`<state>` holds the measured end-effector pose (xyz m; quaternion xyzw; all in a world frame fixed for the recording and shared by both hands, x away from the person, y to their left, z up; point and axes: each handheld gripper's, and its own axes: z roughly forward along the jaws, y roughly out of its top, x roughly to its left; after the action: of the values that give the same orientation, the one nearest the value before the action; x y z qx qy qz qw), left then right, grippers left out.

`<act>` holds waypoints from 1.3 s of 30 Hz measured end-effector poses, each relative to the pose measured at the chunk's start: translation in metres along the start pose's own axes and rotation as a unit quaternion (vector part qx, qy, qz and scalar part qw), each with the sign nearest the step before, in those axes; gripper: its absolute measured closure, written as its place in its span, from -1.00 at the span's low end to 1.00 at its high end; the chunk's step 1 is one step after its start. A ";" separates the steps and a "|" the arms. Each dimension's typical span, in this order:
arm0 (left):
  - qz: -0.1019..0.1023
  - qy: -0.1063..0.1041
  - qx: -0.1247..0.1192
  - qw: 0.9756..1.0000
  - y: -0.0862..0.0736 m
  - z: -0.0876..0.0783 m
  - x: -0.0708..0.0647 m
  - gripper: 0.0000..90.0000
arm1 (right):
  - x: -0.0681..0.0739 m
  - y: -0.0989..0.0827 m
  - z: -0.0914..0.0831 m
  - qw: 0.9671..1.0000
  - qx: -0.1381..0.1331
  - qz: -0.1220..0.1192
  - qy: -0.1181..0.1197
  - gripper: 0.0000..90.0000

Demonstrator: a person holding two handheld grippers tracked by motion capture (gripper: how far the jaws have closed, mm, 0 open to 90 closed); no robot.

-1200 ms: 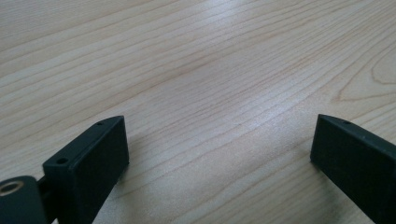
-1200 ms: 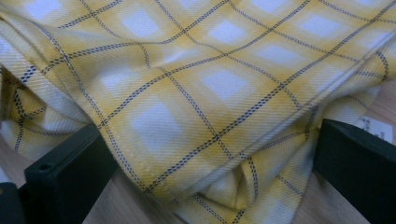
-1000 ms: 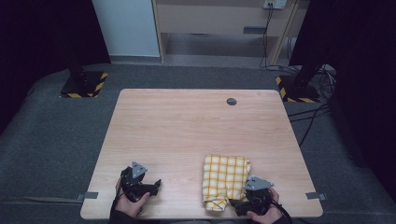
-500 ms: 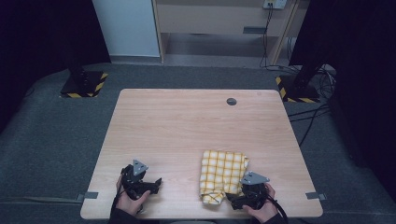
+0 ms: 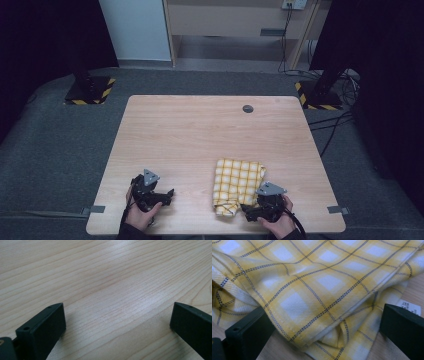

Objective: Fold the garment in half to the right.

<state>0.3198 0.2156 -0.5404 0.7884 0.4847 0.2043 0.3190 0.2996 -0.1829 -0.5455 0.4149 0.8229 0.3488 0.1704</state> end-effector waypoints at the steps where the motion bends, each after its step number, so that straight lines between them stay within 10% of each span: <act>1: 0.000 0.000 0.000 1.000 0.000 0.000 0.000 -1.00 | 0.000 0.000 0.000 1.000 0.000 0.000 0.000 -1.00; 39: -0.006 0.005 0.000 1.000 0.000 0.001 -0.003 -1.00 | -0.014 0.028 0.028 0.999 0.001 -0.028 0.030 -1.00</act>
<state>0.3193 0.2130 -0.5406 0.7841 0.4914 0.2067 0.3179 0.3394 -0.1701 -0.5456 0.3812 0.8392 0.3554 0.1550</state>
